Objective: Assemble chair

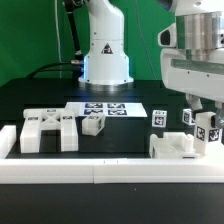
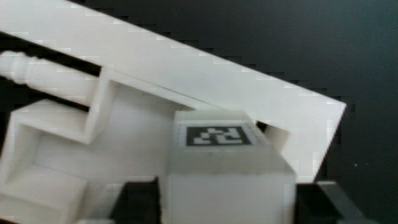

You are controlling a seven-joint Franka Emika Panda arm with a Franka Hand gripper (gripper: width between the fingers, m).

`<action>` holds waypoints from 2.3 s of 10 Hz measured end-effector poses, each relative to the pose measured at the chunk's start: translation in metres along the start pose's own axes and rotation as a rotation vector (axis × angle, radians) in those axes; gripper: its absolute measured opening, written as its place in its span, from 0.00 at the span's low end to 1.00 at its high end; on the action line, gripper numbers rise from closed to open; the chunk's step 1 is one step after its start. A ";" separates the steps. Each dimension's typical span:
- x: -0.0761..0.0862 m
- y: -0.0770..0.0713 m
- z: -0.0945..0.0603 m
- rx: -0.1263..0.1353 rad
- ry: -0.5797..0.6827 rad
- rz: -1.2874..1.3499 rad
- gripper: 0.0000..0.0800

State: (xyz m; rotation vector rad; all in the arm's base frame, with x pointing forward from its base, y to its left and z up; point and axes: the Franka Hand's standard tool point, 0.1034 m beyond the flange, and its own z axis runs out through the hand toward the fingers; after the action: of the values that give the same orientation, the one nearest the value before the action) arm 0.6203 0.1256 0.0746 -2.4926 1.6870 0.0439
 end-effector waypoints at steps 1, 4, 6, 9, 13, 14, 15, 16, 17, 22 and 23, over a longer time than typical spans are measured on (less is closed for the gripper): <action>0.000 0.000 0.000 0.000 0.000 -0.034 0.61; -0.002 0.000 0.000 -0.002 -0.001 -0.258 0.80; -0.002 0.000 0.000 -0.003 0.001 -0.465 0.81; -0.002 -0.001 0.000 -0.003 0.004 -0.756 0.81; -0.001 -0.001 0.000 -0.005 0.004 -1.079 0.81; -0.001 -0.001 0.000 -0.005 0.004 -1.117 0.81; 0.000 -0.001 0.000 -0.014 0.010 -1.210 0.81; 0.000 0.000 0.000 -0.020 0.013 -1.279 0.81; 0.001 0.001 0.001 -0.023 0.012 -1.296 0.81; 0.002 0.000 0.001 -0.023 0.014 -1.271 0.36; 0.003 0.000 0.000 -0.021 0.016 -1.198 0.36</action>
Offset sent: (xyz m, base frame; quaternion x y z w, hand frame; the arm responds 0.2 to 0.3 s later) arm -0.0053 0.0025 0.0016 -0.0021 -0.0011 -0.2450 0.9695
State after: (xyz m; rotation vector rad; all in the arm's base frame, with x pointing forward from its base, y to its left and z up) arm 0.6212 0.1232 0.0741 -3.0402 -0.0114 -0.0783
